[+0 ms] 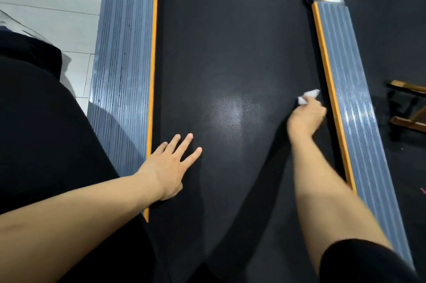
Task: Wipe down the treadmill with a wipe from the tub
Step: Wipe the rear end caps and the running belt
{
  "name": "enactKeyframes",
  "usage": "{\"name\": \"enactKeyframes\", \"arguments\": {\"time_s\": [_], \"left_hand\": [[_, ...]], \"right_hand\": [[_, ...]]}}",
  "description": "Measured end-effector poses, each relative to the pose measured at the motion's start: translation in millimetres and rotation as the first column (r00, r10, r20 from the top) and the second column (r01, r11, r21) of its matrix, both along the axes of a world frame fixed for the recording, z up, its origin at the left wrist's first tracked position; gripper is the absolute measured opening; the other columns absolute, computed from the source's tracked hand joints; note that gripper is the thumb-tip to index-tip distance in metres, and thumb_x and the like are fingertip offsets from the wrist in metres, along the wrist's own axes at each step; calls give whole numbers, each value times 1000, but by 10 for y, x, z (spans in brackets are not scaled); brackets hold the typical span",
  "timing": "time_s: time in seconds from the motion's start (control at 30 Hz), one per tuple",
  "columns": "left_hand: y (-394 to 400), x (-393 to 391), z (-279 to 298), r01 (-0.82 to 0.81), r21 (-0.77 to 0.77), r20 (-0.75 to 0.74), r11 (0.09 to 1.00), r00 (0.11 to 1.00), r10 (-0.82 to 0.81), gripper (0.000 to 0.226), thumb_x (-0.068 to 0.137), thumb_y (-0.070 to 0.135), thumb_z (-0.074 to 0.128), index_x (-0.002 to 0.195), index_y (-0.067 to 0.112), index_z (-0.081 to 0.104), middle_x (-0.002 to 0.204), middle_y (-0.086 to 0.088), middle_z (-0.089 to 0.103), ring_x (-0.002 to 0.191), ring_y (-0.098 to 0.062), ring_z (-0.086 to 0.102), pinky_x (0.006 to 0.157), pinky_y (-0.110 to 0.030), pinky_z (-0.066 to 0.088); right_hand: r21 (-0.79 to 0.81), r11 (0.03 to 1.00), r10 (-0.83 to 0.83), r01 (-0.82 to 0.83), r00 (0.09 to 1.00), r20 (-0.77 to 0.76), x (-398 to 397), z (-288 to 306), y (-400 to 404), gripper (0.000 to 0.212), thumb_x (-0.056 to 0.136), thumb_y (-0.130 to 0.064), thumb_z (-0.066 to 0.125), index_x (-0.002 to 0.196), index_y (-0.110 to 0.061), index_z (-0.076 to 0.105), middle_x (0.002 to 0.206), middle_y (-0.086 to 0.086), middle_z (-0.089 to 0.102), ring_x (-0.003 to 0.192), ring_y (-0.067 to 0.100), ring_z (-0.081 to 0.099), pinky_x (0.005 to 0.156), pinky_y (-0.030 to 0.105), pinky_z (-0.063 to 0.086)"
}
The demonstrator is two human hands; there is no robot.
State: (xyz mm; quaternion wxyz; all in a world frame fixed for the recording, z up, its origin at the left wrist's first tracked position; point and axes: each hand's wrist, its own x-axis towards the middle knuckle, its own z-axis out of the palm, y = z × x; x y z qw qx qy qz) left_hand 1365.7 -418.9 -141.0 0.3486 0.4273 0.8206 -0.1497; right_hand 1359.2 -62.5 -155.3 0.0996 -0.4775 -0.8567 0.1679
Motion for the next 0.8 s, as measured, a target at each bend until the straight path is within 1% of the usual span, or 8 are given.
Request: {"name": "enactKeyframes", "arguments": {"time_s": [0.17,0.27,0.33,0.43,0.53,0.67,0.73,0.8], "left_hand": [[-13,0,-2,16,-19,-14,1000,1000,-17,87,102,40,41,157,25,-26,162,-16,-34,154,-39,-19,127,-49,6],[-20,-42,-9,20,-14,1,1000,1000,-20,83,101,42,42,161,24,-14,168,-15,-17,155,-37,-13,127,-47,6],[-35,-57,-5,8,-4,13,1000,1000,-8,87,101,41,43,159,27,-21,166,-14,-27,155,-37,-16,127,-46,6],[-28,-46,-3,7,8,18,1000,1000,-7,88,103,40,41,156,29,-29,159,-12,-39,154,-36,-20,127,-46,6],[-19,-23,-11,-2,7,21,1000,1000,1,88,104,40,41,154,28,-31,157,-13,-43,153,-37,-23,127,-47,4],[-17,-11,-46,-12,-10,31,1000,999,12,92,103,42,42,152,28,-34,155,-14,-46,152,-38,-26,127,-49,3],[-12,3,-63,-21,-16,17,1000,1000,21,94,103,42,43,151,27,-36,153,-14,-48,151,-38,-28,127,-49,2],[-18,14,-62,-16,-20,10,1000,1000,16,95,103,43,44,151,27,-37,152,-14,-48,150,-39,-29,127,-50,1]], "right_hand": [[-200,746,606,-635,772,-192,-604,-16,-1905,30,91,2,50,108,-9,73,94,13,71,91,32,65,81,35,50],[-22,411,908,-911,412,-78,-684,-133,-2521,41,86,9,55,120,-8,67,88,5,68,79,26,58,77,32,47],[96,328,942,-940,318,-106,-731,-204,-2231,32,84,6,60,103,-18,72,89,3,69,77,27,57,78,34,47],[95,577,808,-811,584,79,-563,-50,-1199,25,90,-14,61,80,-36,63,76,-7,58,67,16,48,62,34,44],[111,928,348,-356,934,83,-179,-79,201,37,96,-34,50,68,-19,68,62,-6,53,60,11,51,57,34,32],[-16,1000,-15,15,1000,-13,77,221,295,42,87,-14,28,96,-8,69,99,22,65,105,43,60,84,41,43],[-107,989,102,-99,995,24,-96,333,-279,36,99,-2,39,121,2,66,121,25,63,118,42,55,92,33,40],[-160,954,243,-255,966,-92,-419,190,-858,33,96,-1,46,119,-6,70,116,20,67,100,27,63,77,16,45]]}}
